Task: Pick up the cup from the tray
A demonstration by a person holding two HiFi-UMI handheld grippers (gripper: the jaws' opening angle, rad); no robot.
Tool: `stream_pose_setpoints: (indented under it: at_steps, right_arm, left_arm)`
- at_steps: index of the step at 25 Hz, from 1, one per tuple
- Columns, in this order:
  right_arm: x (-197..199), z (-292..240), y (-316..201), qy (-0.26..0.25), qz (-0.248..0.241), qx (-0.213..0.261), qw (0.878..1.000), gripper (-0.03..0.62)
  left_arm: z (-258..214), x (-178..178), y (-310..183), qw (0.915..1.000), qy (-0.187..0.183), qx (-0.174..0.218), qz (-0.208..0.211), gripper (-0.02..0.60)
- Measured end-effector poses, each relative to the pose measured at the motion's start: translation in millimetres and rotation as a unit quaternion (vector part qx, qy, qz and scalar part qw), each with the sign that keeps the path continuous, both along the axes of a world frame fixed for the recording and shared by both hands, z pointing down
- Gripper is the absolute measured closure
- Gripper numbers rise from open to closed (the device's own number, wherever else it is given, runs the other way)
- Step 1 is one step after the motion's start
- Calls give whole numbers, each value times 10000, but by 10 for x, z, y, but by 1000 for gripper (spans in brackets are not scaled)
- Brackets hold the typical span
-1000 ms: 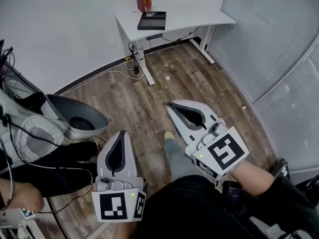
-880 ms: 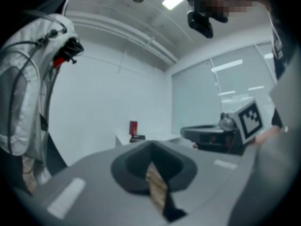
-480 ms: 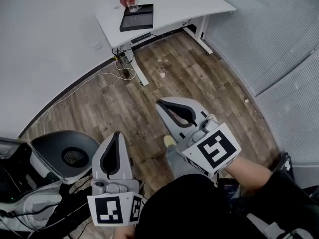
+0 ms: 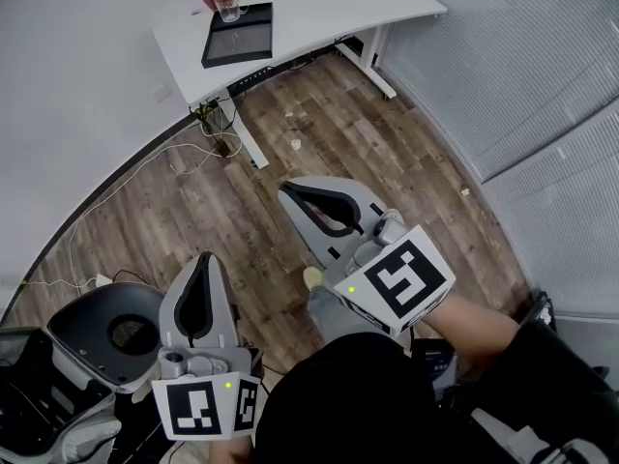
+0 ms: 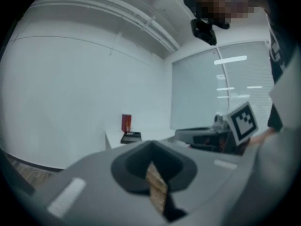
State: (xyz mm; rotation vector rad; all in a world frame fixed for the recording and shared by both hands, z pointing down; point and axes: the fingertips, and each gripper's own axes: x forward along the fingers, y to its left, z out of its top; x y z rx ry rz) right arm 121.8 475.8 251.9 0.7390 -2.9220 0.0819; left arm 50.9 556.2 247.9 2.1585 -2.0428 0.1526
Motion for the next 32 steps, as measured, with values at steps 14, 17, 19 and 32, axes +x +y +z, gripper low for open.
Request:
stream_pose_setpoints:
  at_steps: [14,17,19,32]
  right_arm:
    - [-161,112,-799,-22,-71,-121,9999,580]
    - [-117,159,-910,-34,-53,-200,9998,580]
    - [-115,190,-1015,-50,-24,-221,9997,580]
    - [-127,364,-1577,-124,-9,-563,9983,580]
  left_arm:
    - [44,-248,-722,9994,-65,-10,-345,583]
    - [58,-235,-804,9995,-55,-2,-326,583]
    - [77,-259,-905,9995,-77,8,-316,583]
    - [86,-255,-1428,9989,-285,-235,-286,583]
